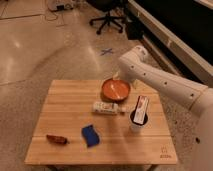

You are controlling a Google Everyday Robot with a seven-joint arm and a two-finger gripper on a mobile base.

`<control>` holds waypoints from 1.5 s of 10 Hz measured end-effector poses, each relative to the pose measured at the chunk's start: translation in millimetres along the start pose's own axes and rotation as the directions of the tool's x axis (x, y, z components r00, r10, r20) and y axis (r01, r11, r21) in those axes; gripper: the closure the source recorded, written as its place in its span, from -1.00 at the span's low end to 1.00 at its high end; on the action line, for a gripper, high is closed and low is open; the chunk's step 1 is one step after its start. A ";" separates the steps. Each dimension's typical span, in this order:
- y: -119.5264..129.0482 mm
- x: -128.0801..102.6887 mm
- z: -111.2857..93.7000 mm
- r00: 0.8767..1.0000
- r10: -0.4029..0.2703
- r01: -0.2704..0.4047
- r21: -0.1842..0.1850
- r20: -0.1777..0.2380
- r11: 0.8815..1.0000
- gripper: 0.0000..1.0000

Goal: Pick up the ceramic bowl

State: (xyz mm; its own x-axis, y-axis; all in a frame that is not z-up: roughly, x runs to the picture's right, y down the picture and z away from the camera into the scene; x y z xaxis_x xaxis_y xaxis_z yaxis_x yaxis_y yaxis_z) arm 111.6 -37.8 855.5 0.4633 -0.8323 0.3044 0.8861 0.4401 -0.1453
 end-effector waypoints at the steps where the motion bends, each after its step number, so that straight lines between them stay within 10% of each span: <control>1: 3.1 1.0 21.1 1.000 0.012 -0.011 -0.019 0.023 1.000 -0.55; 10: 27.9 -7.1 120.6 0.986 0.063 -0.051 -0.083 0.155 0.995 -0.51; 15: 36.2 -7.5 131.6 0.981 0.066 -0.046 -0.110 0.184 0.993 0.45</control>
State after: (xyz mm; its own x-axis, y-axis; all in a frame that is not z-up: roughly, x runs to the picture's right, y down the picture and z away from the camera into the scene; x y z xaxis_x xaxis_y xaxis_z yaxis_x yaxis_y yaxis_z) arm 138.5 28.8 971.9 0.5101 -0.7252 0.4624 0.8600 0.4382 -0.2616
